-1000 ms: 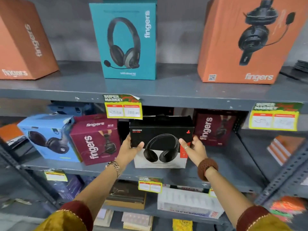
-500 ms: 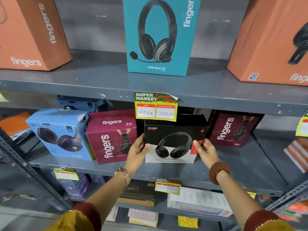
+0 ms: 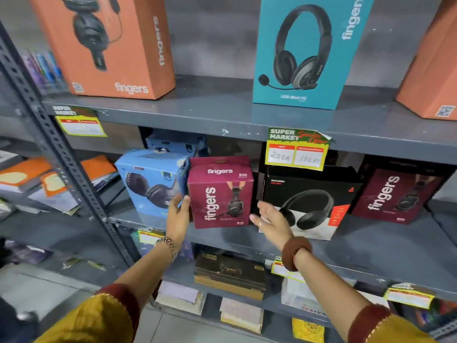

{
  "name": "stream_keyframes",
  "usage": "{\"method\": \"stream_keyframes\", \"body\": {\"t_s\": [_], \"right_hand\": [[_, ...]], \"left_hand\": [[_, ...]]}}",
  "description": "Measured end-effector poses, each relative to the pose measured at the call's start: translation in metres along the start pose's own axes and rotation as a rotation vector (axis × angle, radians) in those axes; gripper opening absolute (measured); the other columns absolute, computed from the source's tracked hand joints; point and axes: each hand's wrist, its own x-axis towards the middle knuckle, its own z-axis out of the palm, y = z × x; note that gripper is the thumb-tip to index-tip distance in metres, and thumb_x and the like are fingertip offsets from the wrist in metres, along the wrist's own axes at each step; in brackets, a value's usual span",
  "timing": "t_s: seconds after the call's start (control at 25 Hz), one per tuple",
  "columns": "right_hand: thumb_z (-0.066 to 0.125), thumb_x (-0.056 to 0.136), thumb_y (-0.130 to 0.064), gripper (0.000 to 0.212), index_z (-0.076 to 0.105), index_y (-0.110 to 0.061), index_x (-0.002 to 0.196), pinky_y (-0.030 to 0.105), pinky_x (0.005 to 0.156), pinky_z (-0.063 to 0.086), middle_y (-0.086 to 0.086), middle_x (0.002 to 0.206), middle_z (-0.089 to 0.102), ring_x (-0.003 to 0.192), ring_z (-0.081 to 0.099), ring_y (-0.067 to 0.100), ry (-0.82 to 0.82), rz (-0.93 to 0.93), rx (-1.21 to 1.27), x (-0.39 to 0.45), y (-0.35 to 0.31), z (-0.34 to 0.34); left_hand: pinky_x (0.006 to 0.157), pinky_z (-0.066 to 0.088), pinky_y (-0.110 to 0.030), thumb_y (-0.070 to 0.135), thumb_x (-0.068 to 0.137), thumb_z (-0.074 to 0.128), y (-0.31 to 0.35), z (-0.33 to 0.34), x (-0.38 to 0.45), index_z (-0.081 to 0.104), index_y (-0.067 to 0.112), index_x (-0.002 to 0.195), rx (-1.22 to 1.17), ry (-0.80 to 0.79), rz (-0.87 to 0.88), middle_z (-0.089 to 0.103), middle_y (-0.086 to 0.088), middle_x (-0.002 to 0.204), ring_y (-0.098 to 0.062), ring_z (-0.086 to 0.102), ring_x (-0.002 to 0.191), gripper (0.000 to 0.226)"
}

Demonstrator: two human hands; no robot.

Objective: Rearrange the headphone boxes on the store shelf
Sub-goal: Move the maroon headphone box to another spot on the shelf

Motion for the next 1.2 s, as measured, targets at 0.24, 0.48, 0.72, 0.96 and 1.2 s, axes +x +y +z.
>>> {"method": "stream_keyframes", "body": {"t_s": [0.24,0.48,0.72,0.96,1.2], "right_hand": [[0.051,0.088,-0.048,0.080,0.011,-0.017,0.150,0.037,0.114,0.023,0.008,0.157,0.023,0.143,0.028,0.026,0.128,0.097,0.068,0.052,-0.054,0.019],[0.043,0.093,-0.046,0.057,0.037,-0.015,0.141,0.027,0.096,0.032,-0.003,0.138,0.047,0.129,0.045,0.018,0.041,0.046,0.080,0.040,-0.050,0.018],[0.042,0.090,-0.054,0.066,0.030,-0.019,0.145,0.032,0.111,0.025,0.000,0.151,0.036,0.138,0.035,0.021,-0.045,0.022,0.107,-0.027,-0.037,-0.008],[0.043,0.089,-0.054,0.049,0.050,-0.027,0.130,0.027,0.100,0.047,-0.005,0.135,0.055,0.120,0.054,0.006,-0.111,-0.025,0.211,-0.125,0.002,-0.083],[0.044,0.092,-0.048,0.027,0.063,-0.031,0.083,0.033,0.104,0.041,-0.019,0.096,0.062,0.101,0.057,0.009,0.085,0.004,0.216,-0.185,0.046,-0.203]], "left_hand": [[0.109,0.036,-0.047,0.053,0.094,0.027,0.024,0.014,0.009,0.039,0.022,0.141,-0.019,0.074,-0.075,0.030,-0.014,0.153,-0.030,0.043,0.130,0.057],[0.090,0.054,-0.034,0.066,0.089,0.016,0.038,0.023,-0.013,0.053,0.027,0.128,-0.118,-0.028,-0.092,0.066,-0.004,0.121,-0.017,0.066,0.105,0.066],[0.051,0.046,0.001,0.060,0.093,0.014,0.033,0.018,-0.101,0.053,0.041,0.111,-0.151,-0.044,0.100,0.068,0.036,0.080,0.022,0.062,0.072,0.047],[0.088,0.042,-0.013,0.060,0.092,0.018,-0.006,0.052,-0.205,0.047,0.035,0.130,-0.034,-0.074,0.163,0.058,0.024,0.118,0.018,0.056,0.101,0.054],[0.082,0.042,-0.019,0.080,0.078,0.016,-0.014,0.156,-0.272,0.052,0.036,0.125,0.038,-0.235,0.126,0.064,0.014,0.110,0.005,0.064,0.089,0.074]]}}
